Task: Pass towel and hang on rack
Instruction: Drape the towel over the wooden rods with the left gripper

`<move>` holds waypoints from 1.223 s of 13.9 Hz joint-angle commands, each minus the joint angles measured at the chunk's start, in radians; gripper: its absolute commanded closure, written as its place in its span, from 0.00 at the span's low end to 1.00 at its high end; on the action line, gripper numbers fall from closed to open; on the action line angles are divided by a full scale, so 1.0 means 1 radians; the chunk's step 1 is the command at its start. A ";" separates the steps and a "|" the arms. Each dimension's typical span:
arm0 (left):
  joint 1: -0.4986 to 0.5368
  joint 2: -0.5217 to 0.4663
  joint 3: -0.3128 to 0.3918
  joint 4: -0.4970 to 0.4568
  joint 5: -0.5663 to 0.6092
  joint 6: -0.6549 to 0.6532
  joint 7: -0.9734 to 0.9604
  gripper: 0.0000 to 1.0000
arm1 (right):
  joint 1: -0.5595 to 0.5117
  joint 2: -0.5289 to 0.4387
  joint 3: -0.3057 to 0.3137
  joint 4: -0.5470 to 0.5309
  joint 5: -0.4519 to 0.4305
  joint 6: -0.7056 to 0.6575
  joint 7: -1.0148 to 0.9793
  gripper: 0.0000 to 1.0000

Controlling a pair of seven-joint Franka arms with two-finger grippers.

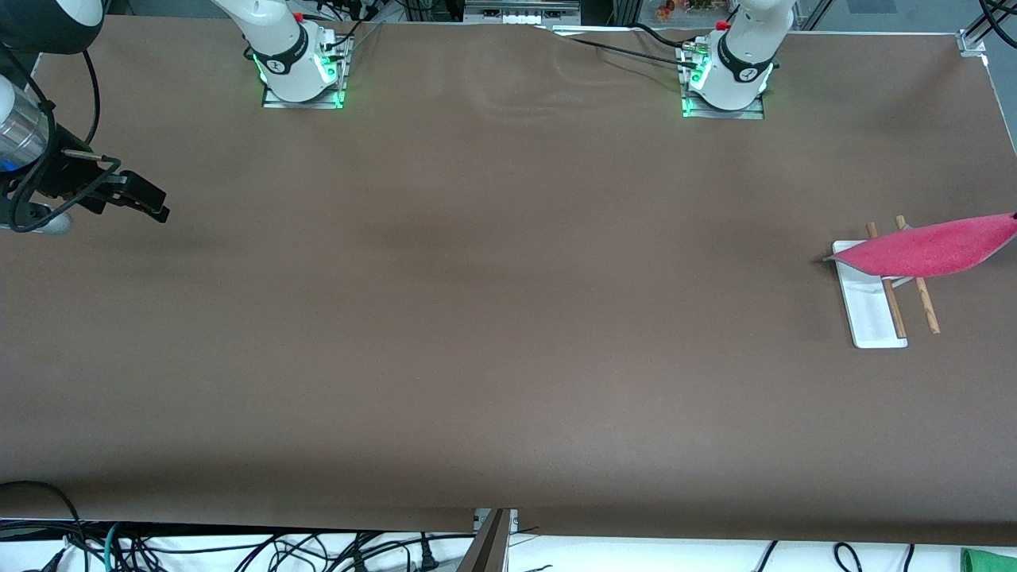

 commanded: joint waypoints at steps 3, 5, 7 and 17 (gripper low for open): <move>0.021 0.043 -0.009 0.037 0.004 0.006 0.000 1.00 | -0.012 0.008 0.005 0.002 0.015 0.003 -0.020 0.00; 0.027 0.053 -0.008 0.029 0.004 0.039 0.002 1.00 | -0.012 0.008 0.005 0.002 0.015 0.003 -0.019 0.00; 0.032 0.062 -0.009 0.028 0.002 0.042 0.000 1.00 | -0.012 0.008 0.005 0.004 0.013 0.003 -0.020 0.00; 0.032 0.099 -0.009 0.025 -0.022 0.135 -0.014 0.00 | -0.012 0.009 0.005 0.004 0.015 0.003 -0.020 0.00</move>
